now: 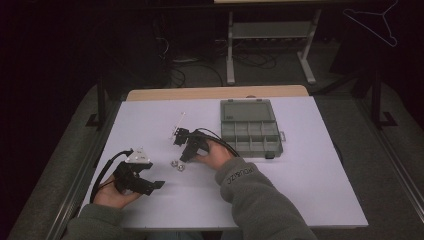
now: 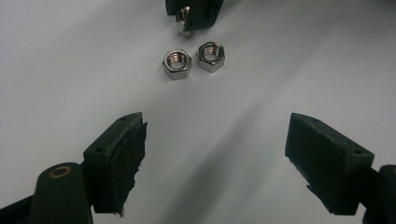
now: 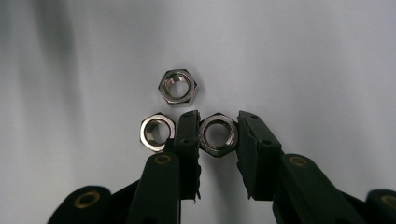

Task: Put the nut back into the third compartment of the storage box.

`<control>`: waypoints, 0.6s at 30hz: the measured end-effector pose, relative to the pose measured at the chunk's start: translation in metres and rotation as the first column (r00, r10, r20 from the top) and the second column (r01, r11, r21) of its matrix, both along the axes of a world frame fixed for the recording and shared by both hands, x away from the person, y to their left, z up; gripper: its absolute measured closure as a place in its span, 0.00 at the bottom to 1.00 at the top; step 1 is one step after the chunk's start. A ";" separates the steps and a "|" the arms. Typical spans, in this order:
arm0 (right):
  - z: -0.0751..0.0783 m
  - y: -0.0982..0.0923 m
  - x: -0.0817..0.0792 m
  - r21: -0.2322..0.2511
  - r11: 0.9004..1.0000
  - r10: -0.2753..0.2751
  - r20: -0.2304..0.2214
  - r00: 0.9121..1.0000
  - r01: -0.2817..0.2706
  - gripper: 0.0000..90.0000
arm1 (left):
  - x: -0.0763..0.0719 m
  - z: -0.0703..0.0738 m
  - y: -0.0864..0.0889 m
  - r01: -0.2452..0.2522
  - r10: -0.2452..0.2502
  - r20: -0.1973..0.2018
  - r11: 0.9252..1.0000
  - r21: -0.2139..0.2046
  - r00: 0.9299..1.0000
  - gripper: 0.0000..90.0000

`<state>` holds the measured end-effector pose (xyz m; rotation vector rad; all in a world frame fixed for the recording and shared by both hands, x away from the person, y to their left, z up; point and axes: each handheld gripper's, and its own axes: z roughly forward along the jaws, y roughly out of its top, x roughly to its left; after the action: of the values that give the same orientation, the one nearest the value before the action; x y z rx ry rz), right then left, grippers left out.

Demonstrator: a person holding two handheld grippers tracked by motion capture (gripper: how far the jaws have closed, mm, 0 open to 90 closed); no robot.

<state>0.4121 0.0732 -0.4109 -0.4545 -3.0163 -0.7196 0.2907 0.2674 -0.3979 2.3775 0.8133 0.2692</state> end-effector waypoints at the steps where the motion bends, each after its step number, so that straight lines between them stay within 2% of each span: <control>1: 0.003 -0.002 0.000 0.008 1.000 -0.004 -0.003 1.000 0.004 0.77 | 0.001 0.000 0.000 0.008 -0.008 0.008 1.000 0.009 1.000 0.22; 5: 0.009 -0.007 0.001 0.031 0.999 -0.014 -0.001 1.000 0.014 0.77 | 0.000 0.000 -0.001 0.002 -0.002 0.000 1.000 0.004 1.000 0.22; 11: 0.012 -0.013 0.000 0.028 0.999 -0.016 0.003 1.000 0.016 0.77 | -0.001 0.000 -0.001 -0.001 0.001 -0.003 1.000 0.003 1.000 0.22; 18: 0.028 -0.033 0.003 0.044 0.998 -0.043 0.021 0.999 0.042 0.77 | -0.001 0.000 -0.001 0.002 -0.002 -0.001 1.000 0.008 1.000 0.22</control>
<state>0.4151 0.0404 -0.3834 -0.5136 -3.0130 -0.7963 0.2901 0.2668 -0.3979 2.3858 0.8111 0.2709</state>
